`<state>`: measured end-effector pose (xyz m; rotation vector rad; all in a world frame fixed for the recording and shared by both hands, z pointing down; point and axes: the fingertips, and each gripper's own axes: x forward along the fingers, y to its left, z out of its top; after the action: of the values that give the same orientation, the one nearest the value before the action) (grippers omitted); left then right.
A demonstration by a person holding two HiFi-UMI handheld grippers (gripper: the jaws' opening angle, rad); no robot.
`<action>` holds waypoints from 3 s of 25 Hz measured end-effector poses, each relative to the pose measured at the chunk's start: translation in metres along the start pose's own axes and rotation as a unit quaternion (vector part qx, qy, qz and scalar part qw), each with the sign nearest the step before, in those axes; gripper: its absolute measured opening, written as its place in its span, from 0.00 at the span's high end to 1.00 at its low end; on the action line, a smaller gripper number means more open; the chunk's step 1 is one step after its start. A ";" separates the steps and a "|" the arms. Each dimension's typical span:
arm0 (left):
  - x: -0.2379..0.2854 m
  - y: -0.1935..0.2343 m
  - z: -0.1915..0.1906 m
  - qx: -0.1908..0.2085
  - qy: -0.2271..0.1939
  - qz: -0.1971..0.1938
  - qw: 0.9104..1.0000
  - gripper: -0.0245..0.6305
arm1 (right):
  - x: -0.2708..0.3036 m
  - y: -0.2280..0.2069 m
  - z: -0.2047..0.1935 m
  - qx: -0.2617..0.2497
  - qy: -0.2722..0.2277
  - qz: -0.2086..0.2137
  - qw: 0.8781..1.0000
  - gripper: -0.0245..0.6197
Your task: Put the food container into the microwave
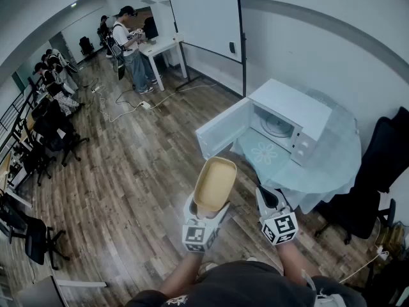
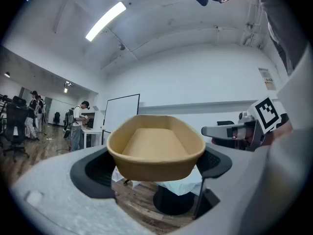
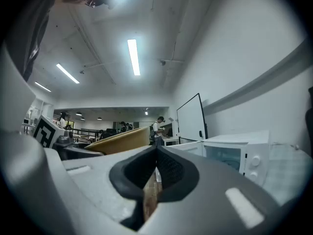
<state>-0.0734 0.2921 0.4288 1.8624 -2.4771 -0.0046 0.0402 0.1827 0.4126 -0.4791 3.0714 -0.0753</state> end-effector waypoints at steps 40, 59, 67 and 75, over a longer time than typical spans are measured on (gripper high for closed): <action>0.013 -0.104 -0.019 0.010 0.031 0.003 0.999 0.18 | -0.071 -0.069 -0.014 0.049 -0.004 0.036 0.998 0.96; 0.065 -0.074 -0.027 -0.008 0.036 -0.014 0.999 0.18 | -0.022 -0.084 -0.022 0.047 0.009 0.023 0.999 0.96; 0.108 -0.030 -0.023 0.006 0.026 -0.048 0.999 0.18 | 0.038 -0.084 -0.014 0.031 0.009 0.000 0.999 0.96; 0.147 0.008 -0.038 -0.009 0.035 -0.079 0.996 0.18 | 0.079 -0.097 -0.028 0.053 0.025 -0.045 0.997 0.96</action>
<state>-0.1204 0.1537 0.4717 2.0094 -2.2710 0.0308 -0.0066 0.0674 0.4436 -0.6188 3.0718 -0.2562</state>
